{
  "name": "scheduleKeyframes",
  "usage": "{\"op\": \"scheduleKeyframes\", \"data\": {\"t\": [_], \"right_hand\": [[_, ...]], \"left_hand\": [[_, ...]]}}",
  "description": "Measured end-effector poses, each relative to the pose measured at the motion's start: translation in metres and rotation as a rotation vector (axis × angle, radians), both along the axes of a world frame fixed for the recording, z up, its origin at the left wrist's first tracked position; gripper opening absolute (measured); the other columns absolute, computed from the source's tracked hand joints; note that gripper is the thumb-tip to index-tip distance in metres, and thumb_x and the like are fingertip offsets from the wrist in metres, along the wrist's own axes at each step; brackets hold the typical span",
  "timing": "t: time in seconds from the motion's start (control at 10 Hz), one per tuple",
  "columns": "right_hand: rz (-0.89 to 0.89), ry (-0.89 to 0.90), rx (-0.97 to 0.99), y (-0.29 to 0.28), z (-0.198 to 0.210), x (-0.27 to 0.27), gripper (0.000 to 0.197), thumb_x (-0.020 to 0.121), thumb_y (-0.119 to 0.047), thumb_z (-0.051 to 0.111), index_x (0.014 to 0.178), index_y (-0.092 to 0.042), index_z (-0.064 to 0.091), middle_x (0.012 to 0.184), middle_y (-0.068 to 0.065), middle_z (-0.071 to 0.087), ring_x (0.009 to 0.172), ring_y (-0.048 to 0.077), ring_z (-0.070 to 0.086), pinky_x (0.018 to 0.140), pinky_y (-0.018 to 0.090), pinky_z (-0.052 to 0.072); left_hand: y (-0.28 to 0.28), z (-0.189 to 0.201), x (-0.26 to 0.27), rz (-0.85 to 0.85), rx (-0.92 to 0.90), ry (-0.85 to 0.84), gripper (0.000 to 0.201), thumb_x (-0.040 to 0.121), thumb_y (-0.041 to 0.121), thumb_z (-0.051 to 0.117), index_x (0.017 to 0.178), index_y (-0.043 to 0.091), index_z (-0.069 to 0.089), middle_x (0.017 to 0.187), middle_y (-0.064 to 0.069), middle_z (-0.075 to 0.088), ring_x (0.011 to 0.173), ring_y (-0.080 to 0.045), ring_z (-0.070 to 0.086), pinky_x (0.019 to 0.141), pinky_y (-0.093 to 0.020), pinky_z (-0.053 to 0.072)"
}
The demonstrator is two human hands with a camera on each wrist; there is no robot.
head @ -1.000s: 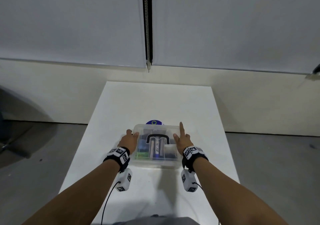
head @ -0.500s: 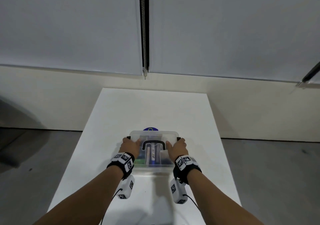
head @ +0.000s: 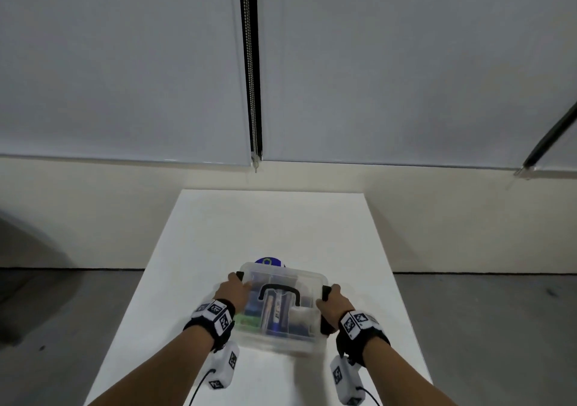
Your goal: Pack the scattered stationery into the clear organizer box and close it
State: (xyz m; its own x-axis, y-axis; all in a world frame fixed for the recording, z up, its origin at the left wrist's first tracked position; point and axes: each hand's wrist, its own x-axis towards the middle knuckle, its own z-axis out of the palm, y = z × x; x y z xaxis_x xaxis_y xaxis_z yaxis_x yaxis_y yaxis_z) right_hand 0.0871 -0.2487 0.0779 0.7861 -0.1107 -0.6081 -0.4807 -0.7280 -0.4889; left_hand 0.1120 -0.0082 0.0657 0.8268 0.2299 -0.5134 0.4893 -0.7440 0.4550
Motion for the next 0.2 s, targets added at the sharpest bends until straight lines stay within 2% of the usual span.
{"op": "scheduleKeyframes", "data": {"t": [0.1,0.2], "right_hand": [[0.009,-0.014,0.049,-0.012,0.001,-0.005,0.044,0.097,-0.029,0.045,0.131,-0.006,0.029,0.100,0.013,0.056,0.083,0.031,0.059,0.076,0.041,0.056],[0.020,-0.046,0.072,-0.014,-0.005,-0.014,0.044,0.099,-0.032,0.040,0.136,-0.012,0.027,0.095,0.008,0.056,0.065,0.021,0.056,0.069,0.035,0.052]], "left_hand": [[0.005,0.000,-0.001,-0.066,0.037,0.016,0.043,0.098,0.036,0.043,0.127,0.004,0.040,0.124,-0.022,0.059,0.109,-0.036,0.060,0.089,-0.039,0.051],[0.007,-0.008,-0.017,-0.041,0.013,0.001,0.044,0.099,0.039,0.039,0.129,0.007,0.041,0.122,-0.021,0.061,0.110,-0.035,0.060,0.089,-0.036,0.047]]}}
